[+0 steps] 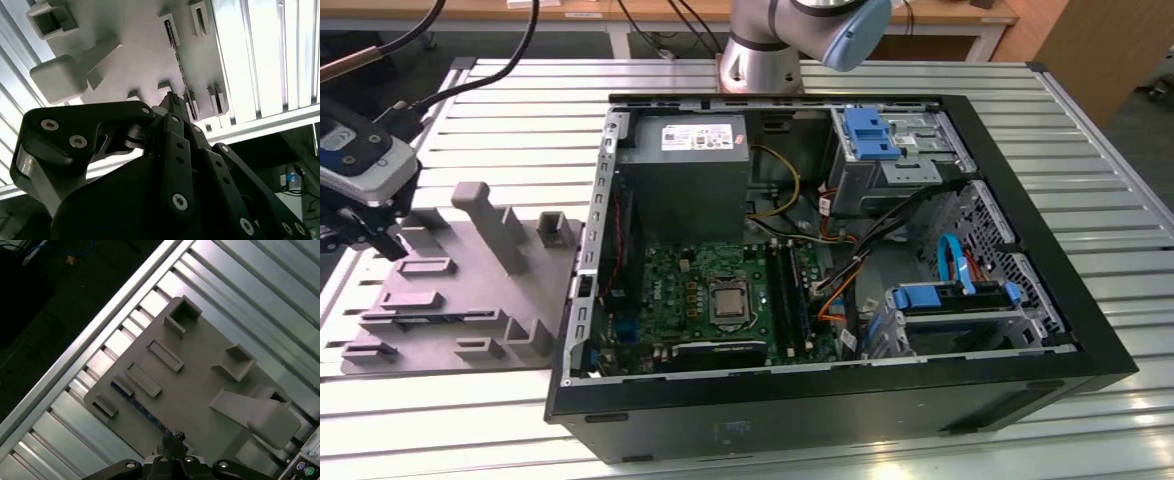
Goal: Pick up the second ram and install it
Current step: 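Pick up the second ram and move it above second insertion slot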
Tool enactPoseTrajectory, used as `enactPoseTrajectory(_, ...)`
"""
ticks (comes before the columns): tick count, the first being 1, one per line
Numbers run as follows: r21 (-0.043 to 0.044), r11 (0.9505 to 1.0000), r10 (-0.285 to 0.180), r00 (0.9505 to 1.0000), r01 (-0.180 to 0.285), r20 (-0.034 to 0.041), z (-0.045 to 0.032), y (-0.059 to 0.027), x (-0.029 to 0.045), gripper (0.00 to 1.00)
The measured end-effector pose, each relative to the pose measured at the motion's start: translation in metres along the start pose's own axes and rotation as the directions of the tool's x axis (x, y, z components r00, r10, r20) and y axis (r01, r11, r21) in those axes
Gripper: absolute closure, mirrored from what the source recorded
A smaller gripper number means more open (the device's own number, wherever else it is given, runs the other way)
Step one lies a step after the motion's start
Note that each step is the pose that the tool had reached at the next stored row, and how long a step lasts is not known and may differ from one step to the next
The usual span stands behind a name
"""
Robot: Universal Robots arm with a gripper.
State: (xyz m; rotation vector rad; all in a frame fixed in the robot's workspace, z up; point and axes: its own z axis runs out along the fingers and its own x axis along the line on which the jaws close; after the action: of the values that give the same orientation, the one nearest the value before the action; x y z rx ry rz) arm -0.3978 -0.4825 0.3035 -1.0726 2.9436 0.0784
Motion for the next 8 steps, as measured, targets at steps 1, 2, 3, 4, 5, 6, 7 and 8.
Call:
enactPoseTrajectory(1,-0.0004,0.9998,-0.018,0.9998,0.018,-0.0009,0.0001,0.0,0.0,0.89)
enactPoseTrajectory(2,-0.0009,0.9994,-0.036,0.9994,0.036,-0.0017,0.0002,0.0,0.0,0.89)
enactPoseTrajectory(3,-0.0013,0.9986,-0.054,0.9985,0.054,-0.0024,0.0003,0.0,0.0,0.89)
enactPoseTrajectory(4,-0.0018,0.9974,-0.072,0.9974,0.072,-0.0031,0.0005,0.0,0.0,0.89)
enactPoseTrajectory(5,-0.0024,0.996,-0.09,0.996,0.09,-0.0039,0.0006,0.0,0.0,0.89)
enactPoseTrajectory(6,-0.0029,0.9941,-0.109,0.9941,0.109,-0.0047,0.0007,0.0,0.0,0.89)
enactPoseTrajectory(7,-0.0034,0.992,-0.126,0.992,0.126,-0.0055,0.0008,0.0,0.0,0.89)
enactPoseTrajectory(8,-0.004,0.9895,-0.144,0.9895,0.144,-0.0061,0.001,0.0,0.0,0.89)
